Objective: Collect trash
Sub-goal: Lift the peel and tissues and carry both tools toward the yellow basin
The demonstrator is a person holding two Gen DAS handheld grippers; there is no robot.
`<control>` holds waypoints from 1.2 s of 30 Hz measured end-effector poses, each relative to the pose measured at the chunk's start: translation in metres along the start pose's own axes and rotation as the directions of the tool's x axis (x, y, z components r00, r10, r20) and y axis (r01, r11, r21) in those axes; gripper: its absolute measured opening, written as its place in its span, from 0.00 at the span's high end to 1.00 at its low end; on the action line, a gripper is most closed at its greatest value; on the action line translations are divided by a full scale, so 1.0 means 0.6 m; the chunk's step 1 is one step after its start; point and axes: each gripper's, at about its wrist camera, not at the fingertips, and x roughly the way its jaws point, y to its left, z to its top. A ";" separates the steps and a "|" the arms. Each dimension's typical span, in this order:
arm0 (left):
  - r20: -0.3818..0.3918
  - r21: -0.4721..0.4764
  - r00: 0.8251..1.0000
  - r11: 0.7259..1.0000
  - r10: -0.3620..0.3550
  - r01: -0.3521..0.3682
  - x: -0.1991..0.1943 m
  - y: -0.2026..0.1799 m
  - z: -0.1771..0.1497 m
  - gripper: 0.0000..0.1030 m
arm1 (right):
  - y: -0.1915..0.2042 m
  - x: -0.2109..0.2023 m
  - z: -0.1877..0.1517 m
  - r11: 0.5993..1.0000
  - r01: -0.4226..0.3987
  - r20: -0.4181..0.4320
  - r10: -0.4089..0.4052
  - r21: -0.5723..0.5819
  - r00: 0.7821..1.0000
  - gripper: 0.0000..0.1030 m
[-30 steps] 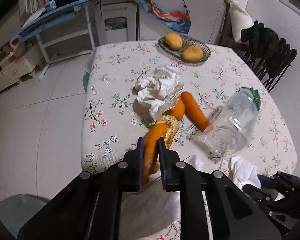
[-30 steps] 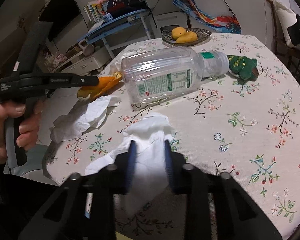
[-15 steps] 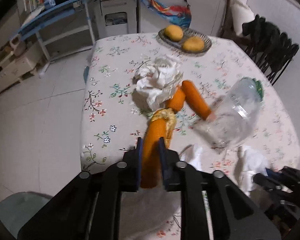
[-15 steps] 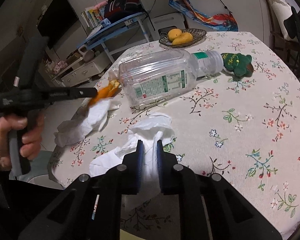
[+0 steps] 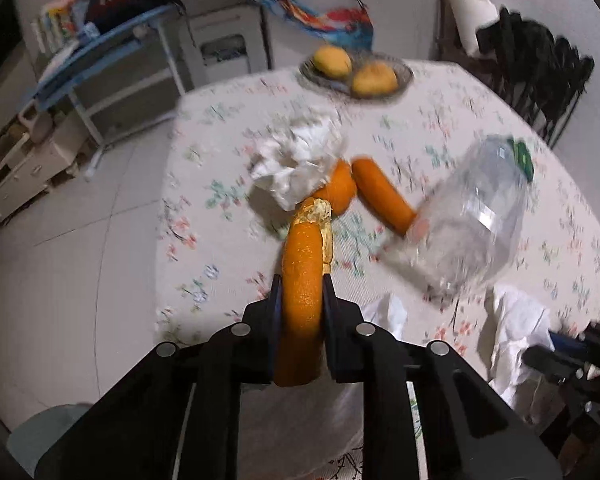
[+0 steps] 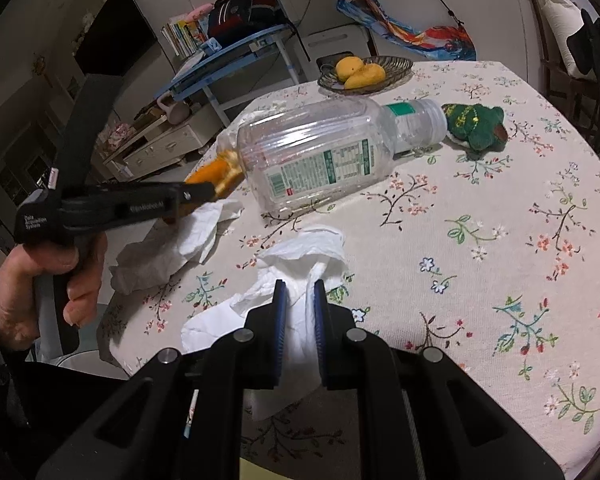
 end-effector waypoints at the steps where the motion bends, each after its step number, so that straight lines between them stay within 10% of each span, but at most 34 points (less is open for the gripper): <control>1: 0.016 -0.014 1.000 1.000 0.001 -0.001 -0.007 0.003 0.002 0.83 | -0.001 -0.003 0.000 1.000 0.003 0.006 -0.003 0.002 1.000 0.86; 13: 0.104 -0.057 0.993 0.996 -0.058 0.064 -0.083 -0.007 -0.020 0.83 | 0.005 -0.022 -0.001 1.000 0.007 0.024 -0.007 0.000 1.000 0.86; 14: 0.114 -0.068 0.992 0.995 -0.061 0.069 -0.089 -0.007 -0.024 0.83 | 0.007 -0.022 -0.001 1.000 0.016 0.029 -0.015 -0.006 0.999 0.81; 16: 0.135 -0.091 0.988 0.992 -0.073 0.086 -0.107 -0.004 -0.036 0.83 | 0.012 -0.016 0.001 0.999 0.038 0.036 -0.038 -0.004 0.999 0.26; 21: 0.155 -0.127 0.985 0.987 -0.076 0.096 -0.136 0.001 -0.070 0.83 | 0.034 0.016 0.000 0.995 0.078 0.008 -0.078 -0.057 0.997 0.20; 24: 0.158 -0.155 0.985 0.983 -0.074 0.099 -0.150 0.010 -0.093 0.83 | 0.055 0.032 -0.008 0.976 0.154 0.007 -0.154 -0.152 0.988 0.27; 29: 0.168 -0.185 0.983 0.977 -0.079 0.110 -0.167 0.017 -0.118 0.83 | 0.048 0.026 -0.010 0.964 0.190 0.012 -0.191 -0.183 0.981 0.80; 36: 0.211 -0.211 0.973 0.967 -0.095 0.140 -0.193 0.007 -0.141 0.83 | 0.010 -0.030 -0.006 0.990 0.133 0.045 -0.131 -0.050 0.990 0.91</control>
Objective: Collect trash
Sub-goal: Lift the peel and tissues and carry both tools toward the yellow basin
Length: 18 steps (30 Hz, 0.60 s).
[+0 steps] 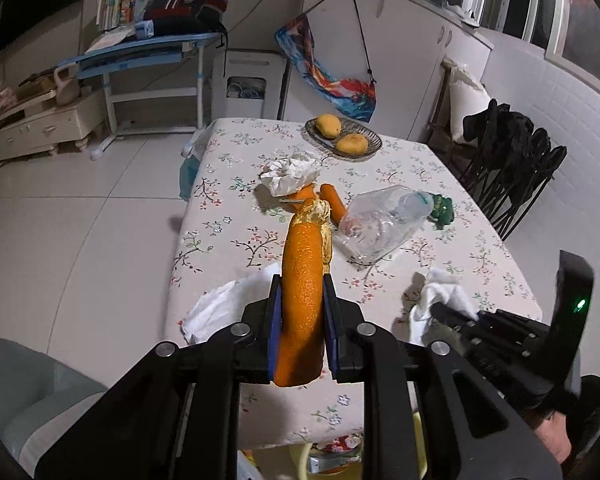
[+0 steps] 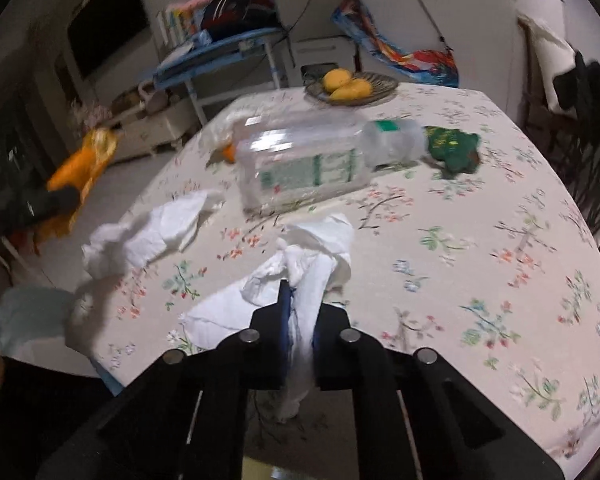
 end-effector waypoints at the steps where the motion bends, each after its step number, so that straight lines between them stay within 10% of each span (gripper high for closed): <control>1: 0.005 0.002 1.000 1.000 0.000 0.000 -0.004 -0.004 -0.002 0.83 | -0.005 -0.012 0.001 1.000 -0.011 0.016 0.011 0.016 1.000 0.90; 18: 0.060 0.014 0.998 0.999 -0.030 0.030 -0.060 -0.045 -0.074 0.82 | 0.006 -0.145 -0.054 0.995 -0.079 0.138 0.070 0.056 0.988 0.90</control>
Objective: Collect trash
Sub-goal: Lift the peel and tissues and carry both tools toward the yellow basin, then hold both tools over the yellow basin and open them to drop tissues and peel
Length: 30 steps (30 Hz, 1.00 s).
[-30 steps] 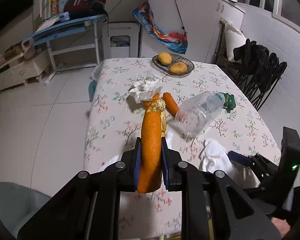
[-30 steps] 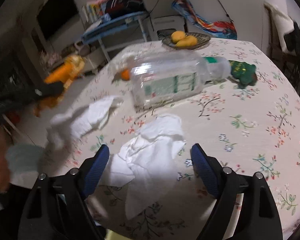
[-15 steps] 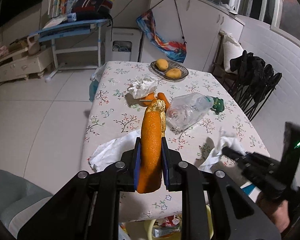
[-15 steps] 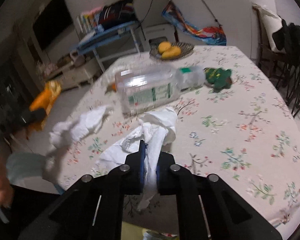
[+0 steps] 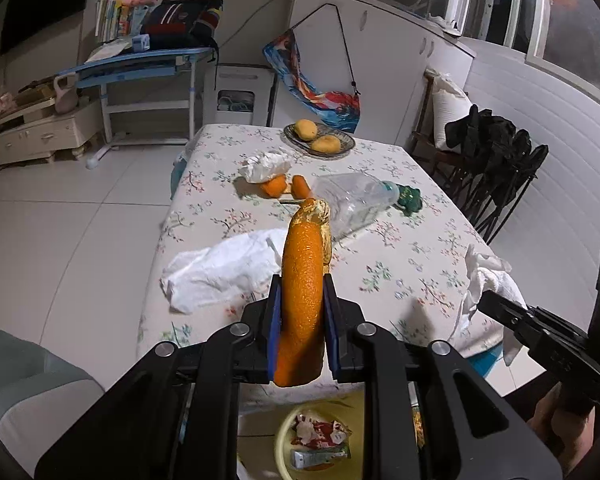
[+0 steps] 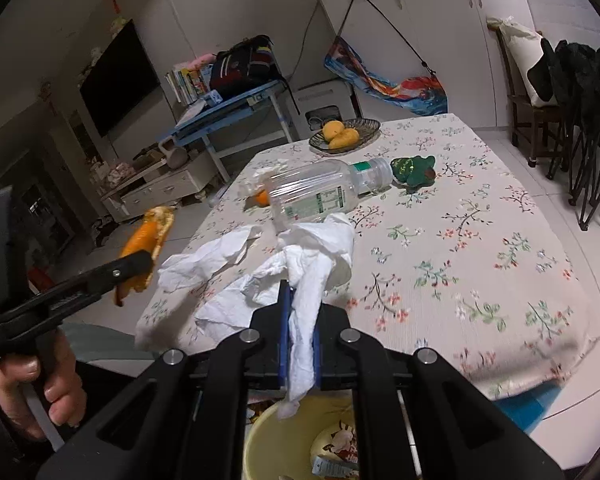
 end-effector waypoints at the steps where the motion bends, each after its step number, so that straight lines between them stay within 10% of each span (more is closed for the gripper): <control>1: 0.001 0.001 1.000 1.000 -0.005 0.005 -0.003 -0.003 -0.005 0.82 | 0.002 -0.004 -0.004 1.000 -0.002 -0.003 0.002 -0.004 1.000 0.90; 30: -0.034 0.065 0.999 0.997 -0.043 0.045 -0.031 -0.048 -0.088 0.82 | 0.034 -0.007 -0.101 0.997 0.004 -0.192 -0.017 -0.071 0.981 0.90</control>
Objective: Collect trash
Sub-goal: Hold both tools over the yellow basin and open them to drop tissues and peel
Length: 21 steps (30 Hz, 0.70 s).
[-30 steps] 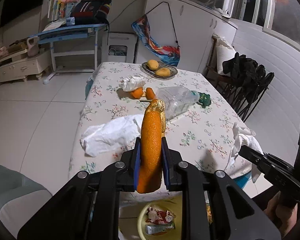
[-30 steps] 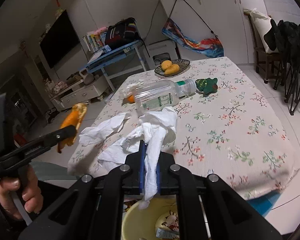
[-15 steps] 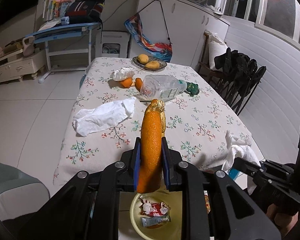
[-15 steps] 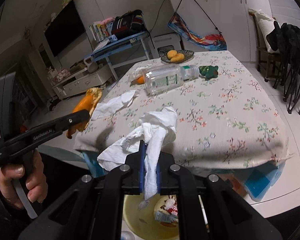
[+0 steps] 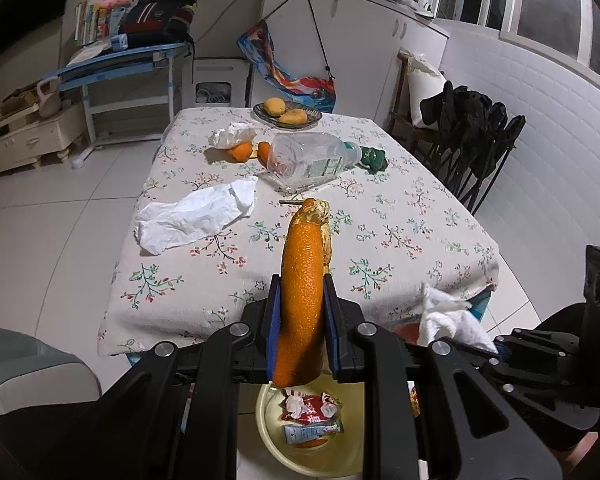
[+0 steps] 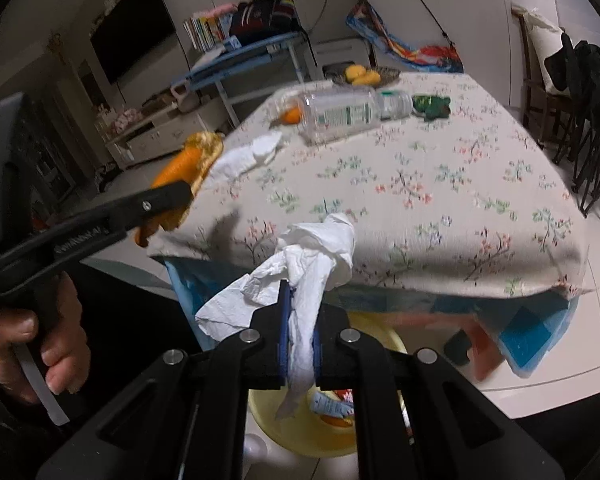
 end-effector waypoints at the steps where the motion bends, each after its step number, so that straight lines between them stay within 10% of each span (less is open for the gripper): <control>1: -0.002 0.002 1.000 1.000 0.000 0.000 0.000 0.000 -0.002 0.82 | -0.001 0.006 -0.003 1.000 0.004 -0.021 -0.004 0.001 1.000 0.90; 21: -0.028 0.048 1.000 0.999 0.005 -0.004 0.009 -0.014 -0.023 0.82 | 0.004 0.059 -0.035 0.999 0.036 -0.194 -0.043 -0.036 0.980 0.88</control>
